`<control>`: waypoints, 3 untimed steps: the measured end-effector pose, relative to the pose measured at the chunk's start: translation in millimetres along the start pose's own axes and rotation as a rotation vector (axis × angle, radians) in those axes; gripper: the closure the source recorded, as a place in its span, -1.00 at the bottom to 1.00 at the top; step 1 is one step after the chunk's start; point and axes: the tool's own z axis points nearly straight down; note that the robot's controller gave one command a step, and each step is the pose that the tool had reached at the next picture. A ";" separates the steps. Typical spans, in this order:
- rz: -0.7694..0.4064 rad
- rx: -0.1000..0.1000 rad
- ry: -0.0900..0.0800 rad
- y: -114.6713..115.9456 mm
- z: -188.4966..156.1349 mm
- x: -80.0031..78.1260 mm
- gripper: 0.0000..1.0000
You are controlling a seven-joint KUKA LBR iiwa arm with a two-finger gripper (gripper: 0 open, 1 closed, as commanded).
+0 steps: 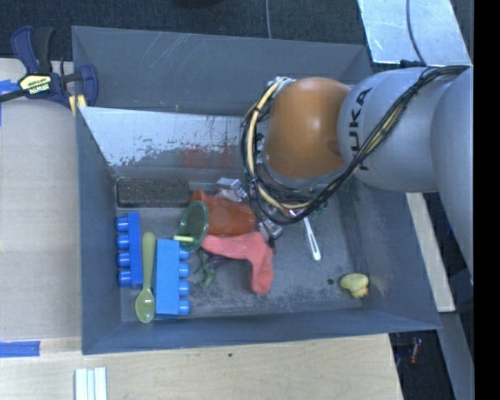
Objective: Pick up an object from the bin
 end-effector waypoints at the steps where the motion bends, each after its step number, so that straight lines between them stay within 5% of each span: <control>1: -0.207 0.003 -0.009 23.9 11.5 -22.4 1.00; 3: -0.251 0.003 -0.009 18.1 0.5 -19.3 1.00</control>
Offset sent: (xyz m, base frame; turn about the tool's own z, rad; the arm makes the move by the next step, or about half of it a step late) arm 0.0000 0.0000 0.0000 0.0000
